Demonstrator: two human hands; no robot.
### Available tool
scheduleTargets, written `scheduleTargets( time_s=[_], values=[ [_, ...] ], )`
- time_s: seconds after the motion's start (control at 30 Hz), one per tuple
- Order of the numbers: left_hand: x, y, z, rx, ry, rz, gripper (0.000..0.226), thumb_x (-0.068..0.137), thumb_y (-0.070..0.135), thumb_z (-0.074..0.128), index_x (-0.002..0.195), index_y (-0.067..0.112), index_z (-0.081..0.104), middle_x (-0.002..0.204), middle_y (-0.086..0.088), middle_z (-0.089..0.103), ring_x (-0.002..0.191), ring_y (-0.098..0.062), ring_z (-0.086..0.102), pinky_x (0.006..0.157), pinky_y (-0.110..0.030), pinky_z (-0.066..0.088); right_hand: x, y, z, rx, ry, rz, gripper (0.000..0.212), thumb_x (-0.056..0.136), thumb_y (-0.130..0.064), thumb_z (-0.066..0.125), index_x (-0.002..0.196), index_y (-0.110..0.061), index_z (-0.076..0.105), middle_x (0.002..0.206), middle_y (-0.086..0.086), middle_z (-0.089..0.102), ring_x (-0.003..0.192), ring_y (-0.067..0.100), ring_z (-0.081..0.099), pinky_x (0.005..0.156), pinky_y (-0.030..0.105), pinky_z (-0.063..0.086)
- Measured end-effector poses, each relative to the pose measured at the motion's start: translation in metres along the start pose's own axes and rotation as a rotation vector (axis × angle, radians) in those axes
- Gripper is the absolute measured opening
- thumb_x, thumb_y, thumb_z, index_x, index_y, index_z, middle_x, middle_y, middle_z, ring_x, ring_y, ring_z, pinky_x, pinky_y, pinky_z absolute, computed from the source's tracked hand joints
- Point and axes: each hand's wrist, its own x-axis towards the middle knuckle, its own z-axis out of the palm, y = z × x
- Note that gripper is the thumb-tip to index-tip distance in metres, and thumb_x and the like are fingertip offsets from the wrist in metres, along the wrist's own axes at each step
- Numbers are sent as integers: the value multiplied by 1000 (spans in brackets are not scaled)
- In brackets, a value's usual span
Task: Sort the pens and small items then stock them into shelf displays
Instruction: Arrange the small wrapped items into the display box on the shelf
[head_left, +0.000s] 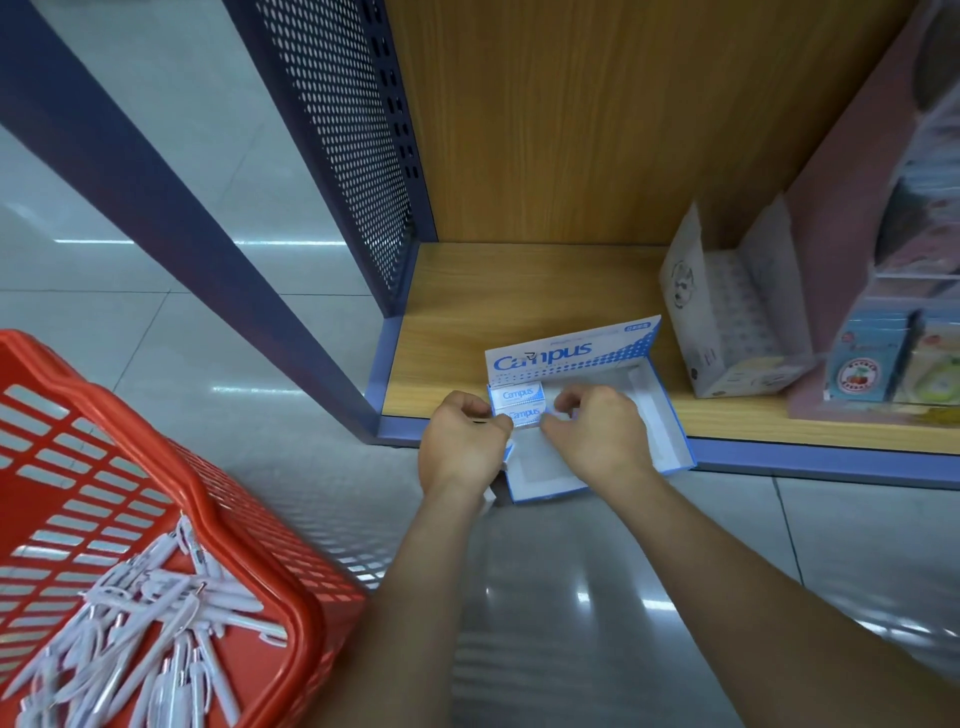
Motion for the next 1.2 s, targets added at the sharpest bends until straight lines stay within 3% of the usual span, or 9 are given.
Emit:
scheduleTargets(
  time_s=[0.07,0.13,0.2,0.3,0.5,0.6,0.9,1.03,1.2],
  values=[
    [-3,0,-6,-43,45,22,10,75,25,63,84,26,59,62,8,63,55,-13,57,57,-28,47,-1,-2,-14,308,-5,140,4,86,-14,57,87,-13,61,92,6,63,88,22,62,68,25,47],
    [-7,2,-14,-126,68,63,5,76,22,62,79,26,65,53,11,60,50,-9,53,54,-26,46,-7,-8,-31,846,-197,299,13,86,3,51,88,-10,50,93,11,55,90,26,65,65,24,56],
    [-15,7,-19,-234,27,112,8,79,20,65,74,22,71,57,13,64,50,-3,52,56,-22,45,-12,-10,-46,1096,-424,319,28,83,15,52,95,-10,46,96,18,62,90,32,70,69,27,60],
    [-25,16,-22,-287,-110,170,11,82,27,71,76,19,75,63,11,66,56,-4,52,59,-19,44,-16,-10,-57,1046,-570,189,37,78,16,65,104,-8,55,89,20,69,78,27,70,75,30,60],
    [-35,21,-24,-373,-185,206,17,83,25,71,74,11,74,44,16,45,42,-1,38,44,-11,33,-19,-11,-59,1139,-508,115,29,75,12,69,92,-9,59,78,10,68,70,15,68,66,19,54],
    [-42,20,-23,-382,-215,180,15,82,23,72,74,10,73,47,15,51,42,2,43,44,-9,34,-22,-12,-58,1274,-479,142,24,79,10,66,95,-6,59,78,9,70,71,14,67,65,18,54],
    [-45,18,-23,-461,-132,133,11,82,30,72,89,22,73,62,8,53,57,-5,48,54,-19,38,-26,-10,-61,1124,-447,108,9,87,-7,66,95,-9,70,74,3,68,55,10,61,53,16,43],
    [-47,18,-26,-443,-207,88,16,82,35,71,77,20,73,59,13,56,53,-2,49,49,-15,38,-25,-8,-64,1005,-485,5,19,86,3,64,99,-9,72,66,3,59,60,11,61,60,16,49],
    [-43,14,-25,-438,-172,49,16,83,30,71,71,20,72,58,11,57,55,-7,48,52,-19,37,-27,-4,-66,1040,-553,-16,40,82,15,61,108,-14,68,87,4,72,80,18,72,77,22,56]
  ],
)
